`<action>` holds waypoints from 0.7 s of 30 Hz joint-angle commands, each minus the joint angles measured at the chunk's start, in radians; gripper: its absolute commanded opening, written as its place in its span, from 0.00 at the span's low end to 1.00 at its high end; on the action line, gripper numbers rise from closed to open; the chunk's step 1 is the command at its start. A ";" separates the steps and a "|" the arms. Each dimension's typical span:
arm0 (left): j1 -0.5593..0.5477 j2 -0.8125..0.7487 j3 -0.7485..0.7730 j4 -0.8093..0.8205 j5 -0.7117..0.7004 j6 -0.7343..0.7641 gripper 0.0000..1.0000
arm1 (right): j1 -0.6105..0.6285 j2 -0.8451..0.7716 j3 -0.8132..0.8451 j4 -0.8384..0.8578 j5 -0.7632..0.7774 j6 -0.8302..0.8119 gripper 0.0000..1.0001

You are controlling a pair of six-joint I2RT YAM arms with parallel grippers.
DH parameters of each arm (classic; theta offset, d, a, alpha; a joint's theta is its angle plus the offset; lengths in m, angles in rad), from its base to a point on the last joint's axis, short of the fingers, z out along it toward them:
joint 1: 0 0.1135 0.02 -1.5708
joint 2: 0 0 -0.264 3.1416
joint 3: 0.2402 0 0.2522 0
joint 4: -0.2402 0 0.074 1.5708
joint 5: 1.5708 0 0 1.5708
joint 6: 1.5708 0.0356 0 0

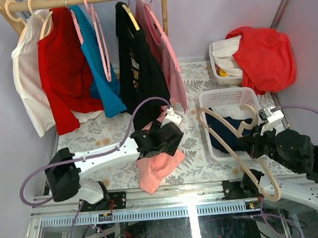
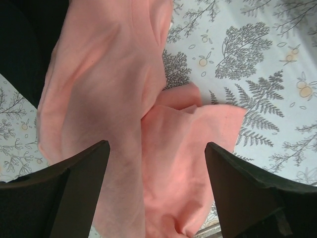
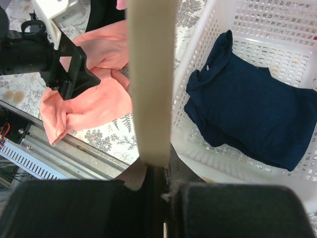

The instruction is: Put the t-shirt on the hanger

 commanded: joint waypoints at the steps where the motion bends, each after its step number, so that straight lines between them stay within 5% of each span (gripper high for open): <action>1: 0.023 0.026 -0.021 0.028 -0.013 -0.014 0.78 | -0.001 -0.007 -0.005 0.056 -0.008 0.005 0.00; 9: 0.087 0.044 -0.056 0.053 -0.099 -0.003 0.75 | -0.001 -0.012 -0.016 0.060 -0.008 0.004 0.00; 13: 0.127 0.039 -0.067 0.055 -0.140 -0.001 0.63 | -0.001 -0.012 -0.020 0.066 -0.015 0.003 0.00; 19: 0.162 -0.028 -0.079 0.048 -0.147 0.002 0.01 | -0.001 -0.009 -0.033 0.086 -0.035 -0.004 0.00; 21: 0.163 -0.080 -0.069 0.041 -0.112 -0.002 0.00 | -0.001 -0.012 -0.048 0.108 -0.062 -0.005 0.00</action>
